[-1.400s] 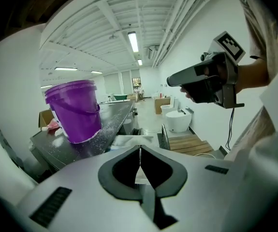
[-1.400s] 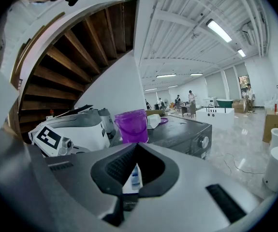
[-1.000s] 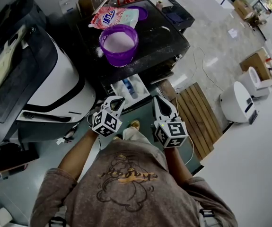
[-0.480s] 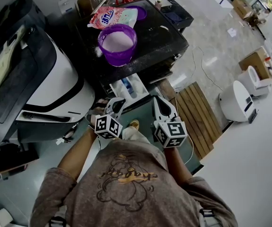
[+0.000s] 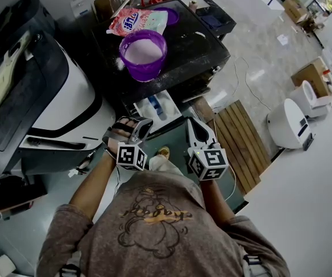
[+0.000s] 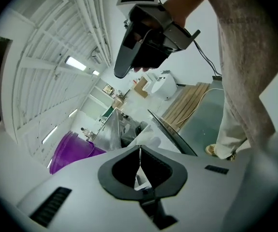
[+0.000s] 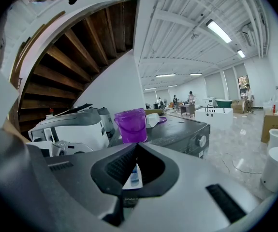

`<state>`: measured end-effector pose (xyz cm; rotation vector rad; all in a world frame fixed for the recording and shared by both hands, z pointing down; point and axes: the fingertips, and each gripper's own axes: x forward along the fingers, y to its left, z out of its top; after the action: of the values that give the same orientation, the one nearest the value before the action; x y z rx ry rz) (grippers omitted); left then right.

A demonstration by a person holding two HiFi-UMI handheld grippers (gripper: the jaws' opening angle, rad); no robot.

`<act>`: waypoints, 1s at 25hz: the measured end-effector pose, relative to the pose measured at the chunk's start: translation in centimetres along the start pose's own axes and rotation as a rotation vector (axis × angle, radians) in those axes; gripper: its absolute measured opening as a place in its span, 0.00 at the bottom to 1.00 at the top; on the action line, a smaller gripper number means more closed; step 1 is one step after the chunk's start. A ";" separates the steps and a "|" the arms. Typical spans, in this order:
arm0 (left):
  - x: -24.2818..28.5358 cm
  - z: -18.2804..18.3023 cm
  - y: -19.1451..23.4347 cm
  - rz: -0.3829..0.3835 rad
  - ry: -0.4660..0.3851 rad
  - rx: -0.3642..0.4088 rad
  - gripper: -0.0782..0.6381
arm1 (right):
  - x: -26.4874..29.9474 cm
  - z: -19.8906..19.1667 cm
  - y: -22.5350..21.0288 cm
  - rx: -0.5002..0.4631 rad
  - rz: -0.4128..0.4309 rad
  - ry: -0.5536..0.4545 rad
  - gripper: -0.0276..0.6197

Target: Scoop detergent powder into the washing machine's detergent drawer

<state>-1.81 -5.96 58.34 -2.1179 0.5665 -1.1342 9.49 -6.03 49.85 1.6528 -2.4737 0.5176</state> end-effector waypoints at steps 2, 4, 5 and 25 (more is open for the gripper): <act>0.0 -0.1 -0.1 0.001 0.004 0.030 0.14 | 0.1 0.0 0.0 -0.001 0.000 0.000 0.04; 0.1 -0.2 0.0 0.003 0.007 0.032 0.14 | 0.2 0.0 0.0 0.000 0.001 0.002 0.04; 0.1 -0.3 0.1 0.005 0.009 0.028 0.14 | 0.2 -0.1 0.0 0.000 0.001 0.003 0.04; -1.8 -3.2 6.8 0.057 -0.200 -0.931 0.14 | 0.7 -0.4 0.1 -0.016 0.012 0.017 0.04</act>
<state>-5.94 -10.60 53.75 -2.9064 1.2137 -0.6475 9.06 -6.47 50.39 1.6223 -2.4708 0.5102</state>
